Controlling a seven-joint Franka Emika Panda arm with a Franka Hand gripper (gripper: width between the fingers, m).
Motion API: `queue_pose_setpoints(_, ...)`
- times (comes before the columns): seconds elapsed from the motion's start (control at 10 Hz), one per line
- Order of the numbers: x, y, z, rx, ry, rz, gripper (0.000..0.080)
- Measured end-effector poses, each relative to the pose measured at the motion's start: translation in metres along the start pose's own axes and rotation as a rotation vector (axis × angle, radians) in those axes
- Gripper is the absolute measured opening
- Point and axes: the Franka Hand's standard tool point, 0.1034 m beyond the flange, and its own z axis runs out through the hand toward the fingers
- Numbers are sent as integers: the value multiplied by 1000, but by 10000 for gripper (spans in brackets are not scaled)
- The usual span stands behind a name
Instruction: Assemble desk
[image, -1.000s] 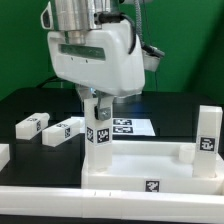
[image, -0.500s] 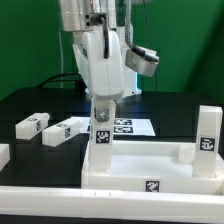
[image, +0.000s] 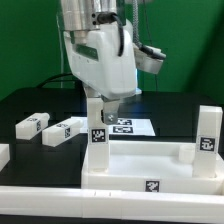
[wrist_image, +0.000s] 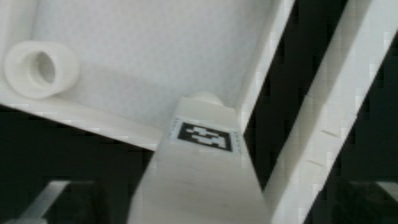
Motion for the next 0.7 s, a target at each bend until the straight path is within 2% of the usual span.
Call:
queue_pose_setpoints(0.5, 0, 0, 0, -1, 2, -366, 649)
queue_pose_setpoints(0.7, 1, 2, 4, -32, 38, -613, 649)
